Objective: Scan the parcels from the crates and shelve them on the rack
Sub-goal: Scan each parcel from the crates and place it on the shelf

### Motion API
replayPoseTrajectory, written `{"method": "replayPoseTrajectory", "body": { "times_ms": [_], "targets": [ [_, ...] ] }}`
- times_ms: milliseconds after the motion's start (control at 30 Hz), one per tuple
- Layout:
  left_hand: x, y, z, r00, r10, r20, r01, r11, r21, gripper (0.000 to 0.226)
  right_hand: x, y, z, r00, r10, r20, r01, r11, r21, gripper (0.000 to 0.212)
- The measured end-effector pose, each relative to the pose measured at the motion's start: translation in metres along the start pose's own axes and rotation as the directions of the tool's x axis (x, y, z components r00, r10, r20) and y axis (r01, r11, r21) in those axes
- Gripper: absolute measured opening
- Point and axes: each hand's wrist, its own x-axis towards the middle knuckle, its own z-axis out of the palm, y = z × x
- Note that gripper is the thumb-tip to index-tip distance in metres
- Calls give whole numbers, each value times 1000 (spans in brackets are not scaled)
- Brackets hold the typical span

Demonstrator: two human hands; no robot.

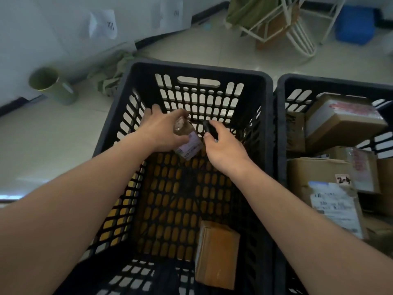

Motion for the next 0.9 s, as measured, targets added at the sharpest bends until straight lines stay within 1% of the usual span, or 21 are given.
{"method": "replayPoseTrajectory", "body": {
  "times_ms": [100,167,267,400,500,567,667,767,900],
  "targets": [
    [-19,2,-7,1000,-18,-15,16,992,-124,73,-14,3,-5,999,-32,10,32,999,27,50],
    [-33,3,-14,999,-7,-53,-3,980,-201,66,-25,3,-8,998,-65,9,64,997,31,50],
    [-55,4,-26,994,-1,-110,-29,962,-272,58,-48,1,-14,995,-96,-3,96,995,40,49],
    [-89,5,-45,983,-25,-181,-51,913,-405,51,-84,-5,-24,992,-127,-9,128,990,53,48],
    [-117,3,-59,967,-59,-247,-57,898,-437,50,-113,-12,-26,986,-166,-20,167,985,46,47],
    [-135,0,-67,960,-47,-277,-92,879,-468,45,-133,-18,-25,981,-192,-35,193,981,33,46],
    [-163,-7,-77,941,-30,-337,-165,829,-535,38,-165,-23,-19,969,-242,-53,242,970,-5,45],
    [-194,-17,-84,935,-25,-354,-211,762,-612,40,-201,-27,-12,956,-290,-49,286,955,-72,44],
    [-234,-28,-94,941,-8,-338,-260,624,-737,45,-248,-28,-12,939,-341,-36,332,931,-150,48]
  ]
}}
